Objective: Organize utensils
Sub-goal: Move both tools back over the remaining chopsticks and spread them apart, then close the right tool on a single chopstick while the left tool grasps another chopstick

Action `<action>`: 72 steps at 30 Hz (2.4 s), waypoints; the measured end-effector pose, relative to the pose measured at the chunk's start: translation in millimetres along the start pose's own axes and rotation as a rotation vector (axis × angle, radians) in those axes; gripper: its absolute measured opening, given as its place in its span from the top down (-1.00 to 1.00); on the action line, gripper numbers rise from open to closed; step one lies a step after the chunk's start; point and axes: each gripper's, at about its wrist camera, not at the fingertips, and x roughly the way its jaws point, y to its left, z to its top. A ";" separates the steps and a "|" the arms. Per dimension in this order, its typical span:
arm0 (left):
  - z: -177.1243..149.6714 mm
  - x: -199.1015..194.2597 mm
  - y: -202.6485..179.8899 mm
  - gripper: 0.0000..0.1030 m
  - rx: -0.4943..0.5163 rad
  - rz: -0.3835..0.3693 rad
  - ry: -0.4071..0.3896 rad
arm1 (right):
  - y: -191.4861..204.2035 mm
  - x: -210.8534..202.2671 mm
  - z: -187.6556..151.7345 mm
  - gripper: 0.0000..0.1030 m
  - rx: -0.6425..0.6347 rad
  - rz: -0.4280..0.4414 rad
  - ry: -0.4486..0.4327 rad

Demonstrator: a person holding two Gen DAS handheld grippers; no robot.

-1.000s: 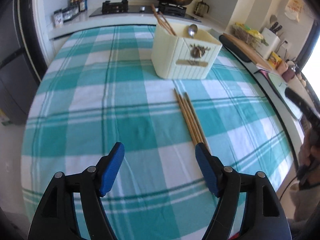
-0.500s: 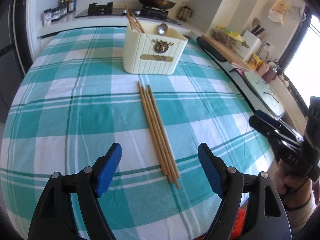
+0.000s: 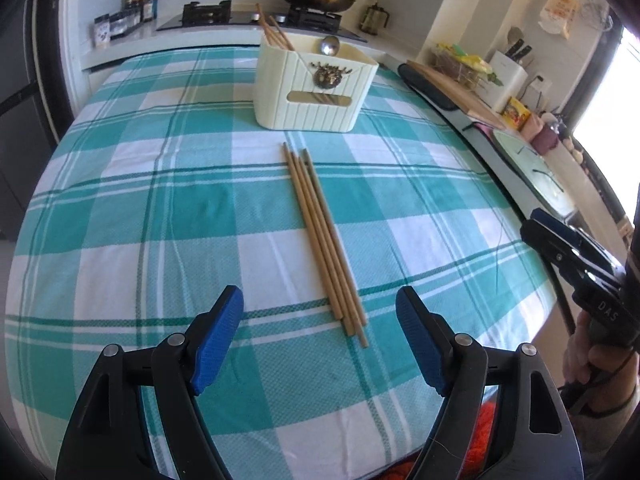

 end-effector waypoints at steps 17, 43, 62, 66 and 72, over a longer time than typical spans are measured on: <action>-23.6 2.9 48.5 -0.75 -0.183 0.150 -0.040 | 2.7 34.3 -17.3 -0.18 0.005 0.035 0.058; -18.2 35.0 76.0 -0.75 -0.188 0.232 -0.024 | 68.6 183.6 0.6 -0.17 -0.058 0.051 0.316; -6.9 53.0 49.3 -0.76 -0.125 0.191 0.014 | 58.6 179.9 -1.4 0.21 -0.111 -0.001 0.323; 11.0 69.0 45.6 -0.76 -0.104 0.154 0.033 | 45.1 174.4 -4.7 0.61 -0.111 -0.048 0.292; 31.4 95.8 33.2 -0.76 -0.067 0.147 0.045 | 17.2 153.3 -19.1 0.60 -0.078 -0.077 0.274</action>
